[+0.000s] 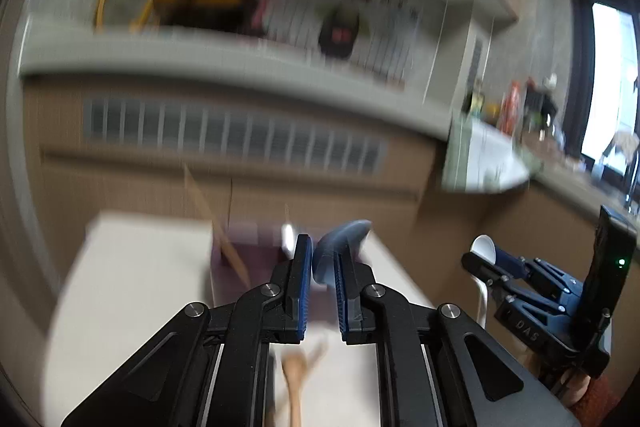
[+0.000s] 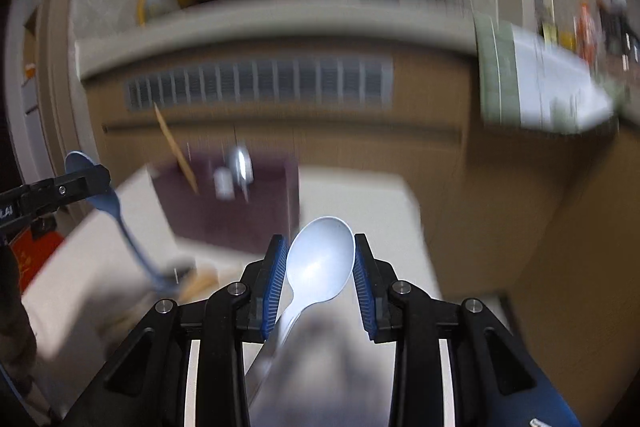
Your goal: Organize utensils
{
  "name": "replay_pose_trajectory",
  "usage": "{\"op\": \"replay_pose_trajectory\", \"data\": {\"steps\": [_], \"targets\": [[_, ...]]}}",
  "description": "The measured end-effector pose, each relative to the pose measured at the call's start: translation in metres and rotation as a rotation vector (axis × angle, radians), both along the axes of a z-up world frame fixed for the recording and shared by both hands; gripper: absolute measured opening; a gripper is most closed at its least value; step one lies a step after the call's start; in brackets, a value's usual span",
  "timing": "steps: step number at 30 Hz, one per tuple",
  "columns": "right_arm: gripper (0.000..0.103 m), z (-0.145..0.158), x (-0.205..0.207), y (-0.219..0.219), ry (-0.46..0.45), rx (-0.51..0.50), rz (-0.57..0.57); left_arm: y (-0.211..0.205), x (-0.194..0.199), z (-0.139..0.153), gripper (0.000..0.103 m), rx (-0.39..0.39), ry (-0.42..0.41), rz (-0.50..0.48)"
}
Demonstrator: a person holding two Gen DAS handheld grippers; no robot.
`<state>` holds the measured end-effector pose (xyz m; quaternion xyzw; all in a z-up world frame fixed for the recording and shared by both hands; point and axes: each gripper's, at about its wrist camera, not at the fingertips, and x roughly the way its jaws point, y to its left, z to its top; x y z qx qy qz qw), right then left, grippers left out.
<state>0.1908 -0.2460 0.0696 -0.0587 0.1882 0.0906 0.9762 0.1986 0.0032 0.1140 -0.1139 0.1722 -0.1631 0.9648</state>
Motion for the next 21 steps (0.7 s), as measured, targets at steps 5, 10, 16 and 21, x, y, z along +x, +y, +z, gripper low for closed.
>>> {"op": "replay_pose_trajectory", "data": {"steps": [5, 10, 16, 21], "targets": [[0.030, 0.073, 0.046, 0.024, -0.176, -0.019, 0.039, 0.022, 0.045, 0.047, 0.008, -0.019, -0.078, 0.027], [0.030, 0.073, 0.081, 0.038, -0.142, -0.032, 0.049, 0.041, 0.070, 0.026, 0.007, -0.040, 0.012, 0.018], [0.030, 0.038, 0.087, 0.033, -0.034, -0.064, 0.064, 0.037, 0.085, -0.056, 0.009, -0.037, 0.257, -0.029], [0.030, -0.001, 0.077, 0.017, 0.081, -0.076, 0.089, 0.031, 0.075, -0.114, 0.023, 0.008, 0.386, -0.066]]}}
